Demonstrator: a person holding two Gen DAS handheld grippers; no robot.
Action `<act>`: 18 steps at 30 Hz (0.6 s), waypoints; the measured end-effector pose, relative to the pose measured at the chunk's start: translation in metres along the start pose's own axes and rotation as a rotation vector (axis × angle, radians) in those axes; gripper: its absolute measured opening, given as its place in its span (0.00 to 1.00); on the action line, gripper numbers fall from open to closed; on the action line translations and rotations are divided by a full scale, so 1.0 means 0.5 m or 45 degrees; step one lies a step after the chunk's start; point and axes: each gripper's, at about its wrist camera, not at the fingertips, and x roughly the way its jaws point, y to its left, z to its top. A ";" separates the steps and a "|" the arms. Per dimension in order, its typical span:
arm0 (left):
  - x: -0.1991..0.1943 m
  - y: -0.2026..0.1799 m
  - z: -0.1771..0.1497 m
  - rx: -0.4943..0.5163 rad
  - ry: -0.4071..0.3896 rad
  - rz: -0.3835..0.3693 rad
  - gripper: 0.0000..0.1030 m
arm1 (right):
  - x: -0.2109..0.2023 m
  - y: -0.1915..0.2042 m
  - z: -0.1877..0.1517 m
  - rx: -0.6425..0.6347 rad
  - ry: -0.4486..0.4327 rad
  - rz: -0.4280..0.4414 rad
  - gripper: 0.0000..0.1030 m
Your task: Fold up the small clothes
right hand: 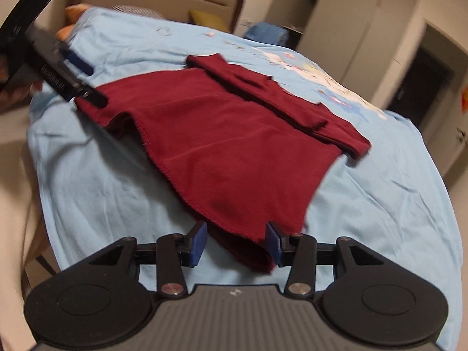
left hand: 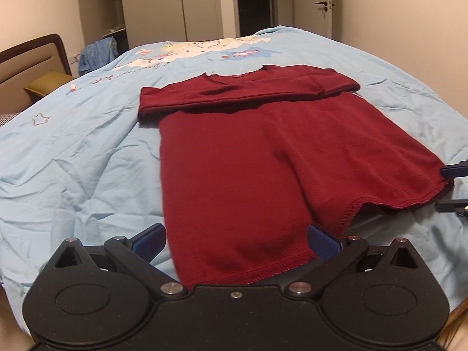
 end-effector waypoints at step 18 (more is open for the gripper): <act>0.002 -0.128 0.007 0.249 -0.079 -0.137 0.99 | -0.006 -0.055 0.064 0.136 -0.066 -0.061 0.08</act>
